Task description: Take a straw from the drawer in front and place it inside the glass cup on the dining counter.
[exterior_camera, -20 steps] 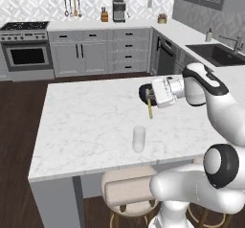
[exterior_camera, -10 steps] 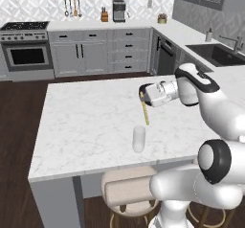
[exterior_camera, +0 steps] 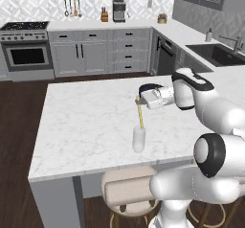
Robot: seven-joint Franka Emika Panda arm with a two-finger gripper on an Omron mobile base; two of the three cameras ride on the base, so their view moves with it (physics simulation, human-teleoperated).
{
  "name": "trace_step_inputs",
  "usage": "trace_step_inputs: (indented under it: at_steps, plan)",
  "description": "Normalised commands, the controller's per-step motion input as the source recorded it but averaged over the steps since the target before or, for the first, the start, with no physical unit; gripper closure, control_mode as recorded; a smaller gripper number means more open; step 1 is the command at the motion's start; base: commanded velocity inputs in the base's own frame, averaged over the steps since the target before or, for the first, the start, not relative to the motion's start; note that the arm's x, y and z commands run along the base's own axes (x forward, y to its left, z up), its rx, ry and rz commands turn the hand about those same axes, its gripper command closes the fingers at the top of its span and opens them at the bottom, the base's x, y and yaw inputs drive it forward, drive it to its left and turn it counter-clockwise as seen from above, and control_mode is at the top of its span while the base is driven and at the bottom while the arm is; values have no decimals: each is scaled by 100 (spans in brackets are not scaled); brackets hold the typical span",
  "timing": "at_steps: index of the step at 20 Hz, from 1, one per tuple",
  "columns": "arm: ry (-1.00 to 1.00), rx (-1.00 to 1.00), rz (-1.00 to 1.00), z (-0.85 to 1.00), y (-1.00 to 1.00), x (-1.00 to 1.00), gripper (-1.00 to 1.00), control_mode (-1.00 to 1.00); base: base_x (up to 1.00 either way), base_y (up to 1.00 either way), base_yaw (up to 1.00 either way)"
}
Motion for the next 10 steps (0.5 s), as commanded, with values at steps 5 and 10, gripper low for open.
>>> trace_step_inputs:
  at_steps: [5,10]
  plan:
    - [0,4,5,-23,0,31,100,-100,0,0,0]
    - [0,1,6,-23,0,21,100,-100,0,0,0]
